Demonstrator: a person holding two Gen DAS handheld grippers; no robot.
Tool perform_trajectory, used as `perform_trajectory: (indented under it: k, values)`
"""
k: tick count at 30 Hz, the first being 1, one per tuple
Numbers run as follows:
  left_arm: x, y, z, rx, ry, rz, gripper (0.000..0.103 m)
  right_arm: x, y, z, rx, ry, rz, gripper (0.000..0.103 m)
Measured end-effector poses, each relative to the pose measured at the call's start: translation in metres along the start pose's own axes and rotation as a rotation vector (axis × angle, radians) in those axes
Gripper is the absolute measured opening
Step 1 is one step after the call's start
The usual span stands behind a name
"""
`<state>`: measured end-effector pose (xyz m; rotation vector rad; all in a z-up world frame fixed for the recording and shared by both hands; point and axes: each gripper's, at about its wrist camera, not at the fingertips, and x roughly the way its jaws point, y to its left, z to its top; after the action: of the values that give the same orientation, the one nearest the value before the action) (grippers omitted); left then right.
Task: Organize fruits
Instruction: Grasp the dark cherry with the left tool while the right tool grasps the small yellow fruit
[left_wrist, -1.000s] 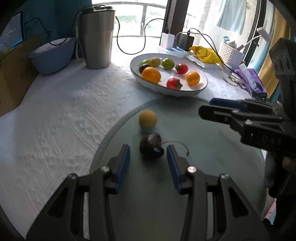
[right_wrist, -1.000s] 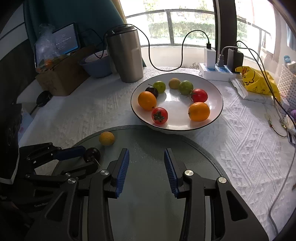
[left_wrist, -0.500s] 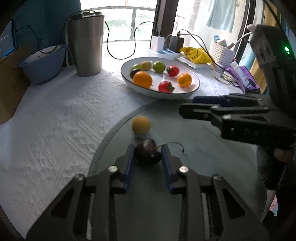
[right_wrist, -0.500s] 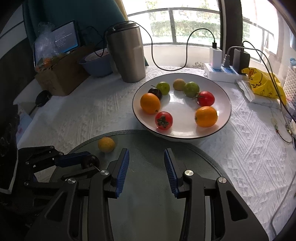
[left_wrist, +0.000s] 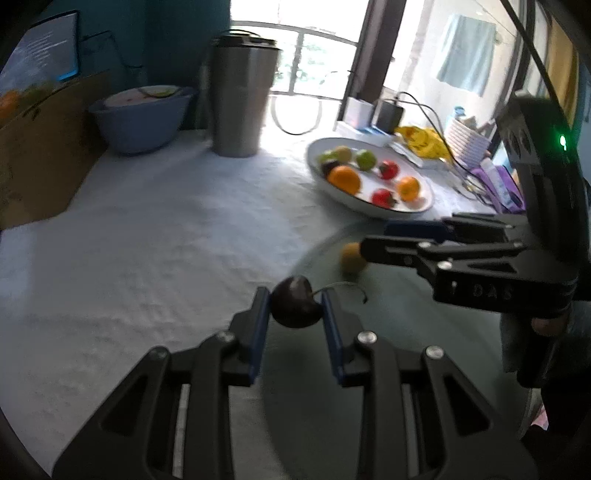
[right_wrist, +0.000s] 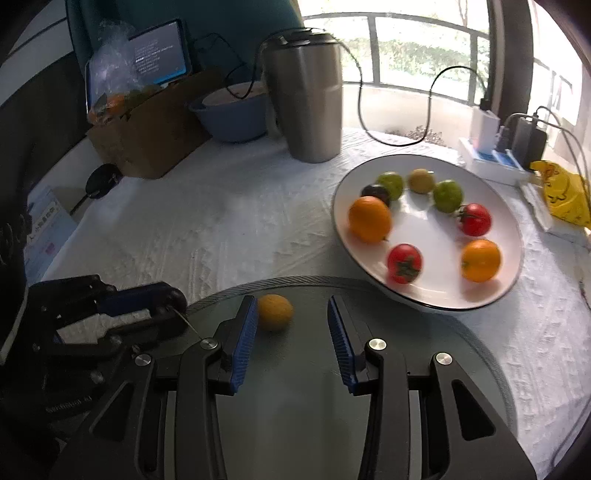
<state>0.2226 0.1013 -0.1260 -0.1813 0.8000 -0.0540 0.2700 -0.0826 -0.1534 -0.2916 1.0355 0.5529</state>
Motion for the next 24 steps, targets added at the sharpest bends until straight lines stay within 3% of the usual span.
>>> perform_trajectory:
  k: [10, 11, 14, 24]
  values:
    - [-0.009, 0.029, -0.003, -0.052, -0.013, 0.040, 0.030, 0.025, 0.012, 0.000, -0.018, 0.059, 0.002, 0.041]
    - [-0.010, 0.029, -0.004, -0.052, -0.013, 0.041, 0.030, 0.026, 0.013, 0.000, -0.021, 0.060, 0.003, 0.035]
    - [-0.010, 0.028, -0.003, -0.050, -0.014, 0.042, 0.030, 0.025, 0.015, -0.001, -0.033, 0.060, -0.003, 0.028]
    - [-0.010, 0.006, 0.005, -0.021, -0.019, 0.040, 0.030, 0.004, 0.002, -0.006, -0.018, 0.020, -0.002, 0.028]
